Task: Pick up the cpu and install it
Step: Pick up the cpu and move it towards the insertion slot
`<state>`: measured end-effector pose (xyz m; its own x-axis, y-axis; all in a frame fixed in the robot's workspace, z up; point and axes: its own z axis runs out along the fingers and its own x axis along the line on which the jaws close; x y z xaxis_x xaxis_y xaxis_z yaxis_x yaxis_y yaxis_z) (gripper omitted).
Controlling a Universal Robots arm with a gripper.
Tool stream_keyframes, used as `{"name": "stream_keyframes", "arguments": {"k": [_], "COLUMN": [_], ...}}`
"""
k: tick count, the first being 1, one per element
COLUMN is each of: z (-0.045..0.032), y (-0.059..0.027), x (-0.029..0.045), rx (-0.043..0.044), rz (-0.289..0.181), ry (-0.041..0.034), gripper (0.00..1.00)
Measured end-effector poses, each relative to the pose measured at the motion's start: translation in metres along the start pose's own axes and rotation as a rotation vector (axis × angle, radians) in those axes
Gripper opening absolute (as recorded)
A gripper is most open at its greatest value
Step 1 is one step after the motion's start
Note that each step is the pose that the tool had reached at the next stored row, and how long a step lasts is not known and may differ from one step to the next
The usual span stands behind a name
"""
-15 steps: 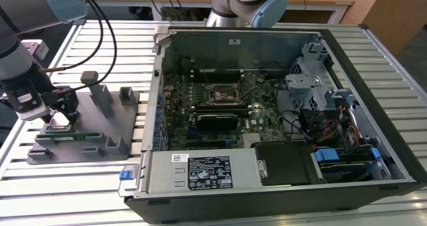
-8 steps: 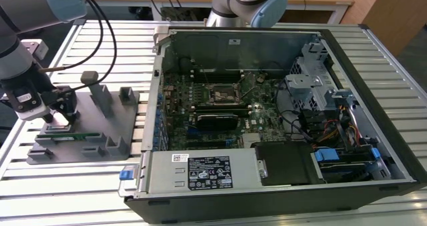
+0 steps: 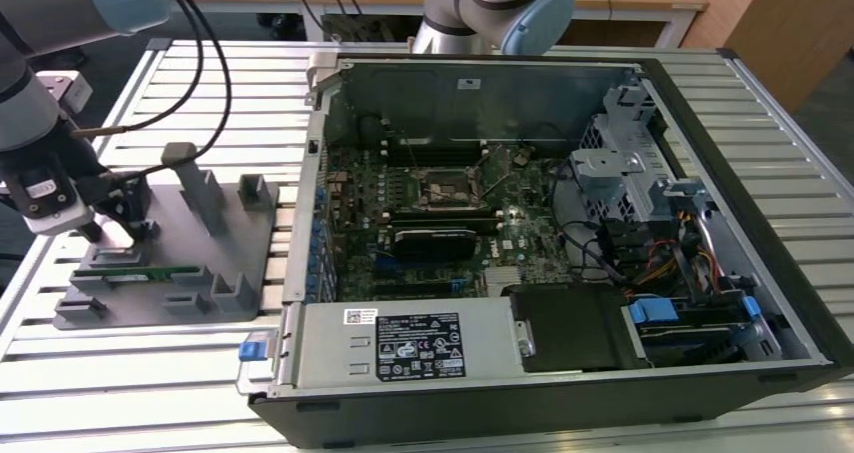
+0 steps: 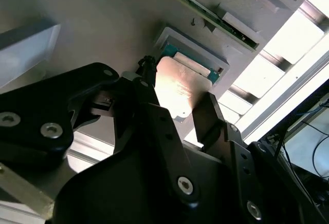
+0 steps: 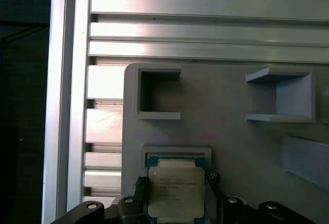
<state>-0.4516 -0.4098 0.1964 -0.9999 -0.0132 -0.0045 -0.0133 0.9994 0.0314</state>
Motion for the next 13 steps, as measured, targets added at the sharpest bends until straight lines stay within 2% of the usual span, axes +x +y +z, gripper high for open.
{"name": "stream_keyframes", "arguments": {"k": [8, 13], "z": [-0.0011, -0.0041], "y": [0.0000, 0.0001], "x": [0.0000, 0.0000], "rx": [-0.0066, -0.0066], "rz": [0.000, 0.000], "ry": [-0.0001, -0.0001], "gripper": [0.53, 0.53]}}
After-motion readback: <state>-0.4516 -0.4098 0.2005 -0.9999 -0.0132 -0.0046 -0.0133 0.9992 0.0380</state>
